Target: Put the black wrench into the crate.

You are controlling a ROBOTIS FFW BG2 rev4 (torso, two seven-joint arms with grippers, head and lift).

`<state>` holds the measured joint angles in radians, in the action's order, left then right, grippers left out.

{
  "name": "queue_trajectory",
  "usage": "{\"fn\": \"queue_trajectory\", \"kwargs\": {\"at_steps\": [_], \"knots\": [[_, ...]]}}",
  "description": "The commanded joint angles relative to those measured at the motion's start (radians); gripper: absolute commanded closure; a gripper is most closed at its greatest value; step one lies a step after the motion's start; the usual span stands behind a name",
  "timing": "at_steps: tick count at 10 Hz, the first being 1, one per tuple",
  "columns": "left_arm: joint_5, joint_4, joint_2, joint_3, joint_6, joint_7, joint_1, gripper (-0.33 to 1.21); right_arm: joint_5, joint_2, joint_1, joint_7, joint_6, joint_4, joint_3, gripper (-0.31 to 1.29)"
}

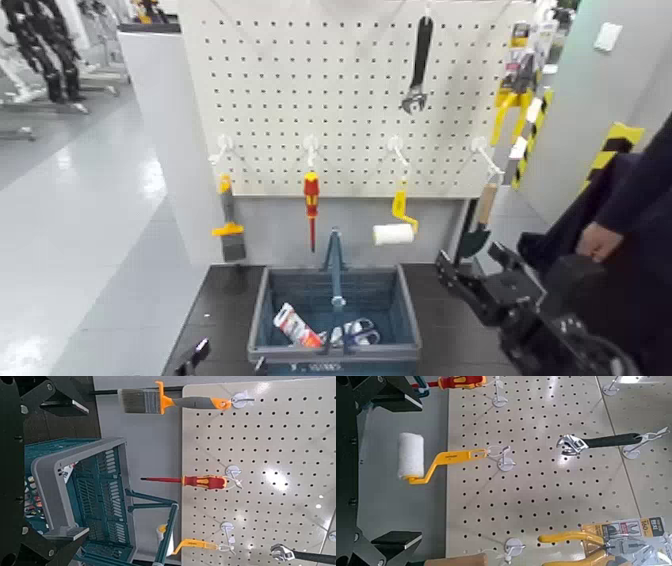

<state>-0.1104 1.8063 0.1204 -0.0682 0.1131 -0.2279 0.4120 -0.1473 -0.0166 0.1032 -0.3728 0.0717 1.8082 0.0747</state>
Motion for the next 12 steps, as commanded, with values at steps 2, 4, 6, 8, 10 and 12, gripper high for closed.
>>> {"fn": "queue_trajectory", "kwargs": {"at_steps": [2, 4, 6, 8, 10, 12], "knots": [[-0.002, -0.001, 0.005, -0.009, -0.007, -0.005, -0.010, 0.24, -0.028, -0.009, -0.137, -0.049, 0.013, -0.093, -0.010, 0.17], [-0.002, -0.004, 0.004, -0.010, -0.007, -0.005, -0.013, 0.24, -0.043, -0.014, -0.200, -0.066, 0.011, -0.139, -0.016, 0.17], [-0.006, -0.007, 0.005, -0.012, -0.007, -0.005, -0.016, 0.24, -0.063, -0.025, -0.274, -0.078, -0.001, -0.191, -0.026, 0.17], [-0.011, -0.008, 0.005, -0.013, -0.010, -0.005, -0.021, 0.24, -0.086, -0.036, -0.349, -0.094, -0.006, -0.239, -0.041, 0.17], [-0.017, -0.012, 0.010, -0.018, -0.015, -0.010, -0.028, 0.24, -0.103, -0.042, -0.422, -0.113, -0.013, -0.286, -0.058, 0.17], [-0.025, -0.015, 0.015, -0.025, -0.016, -0.011, -0.036, 0.24, -0.110, -0.046, -0.485, -0.123, -0.026, -0.316, -0.069, 0.17]]}}
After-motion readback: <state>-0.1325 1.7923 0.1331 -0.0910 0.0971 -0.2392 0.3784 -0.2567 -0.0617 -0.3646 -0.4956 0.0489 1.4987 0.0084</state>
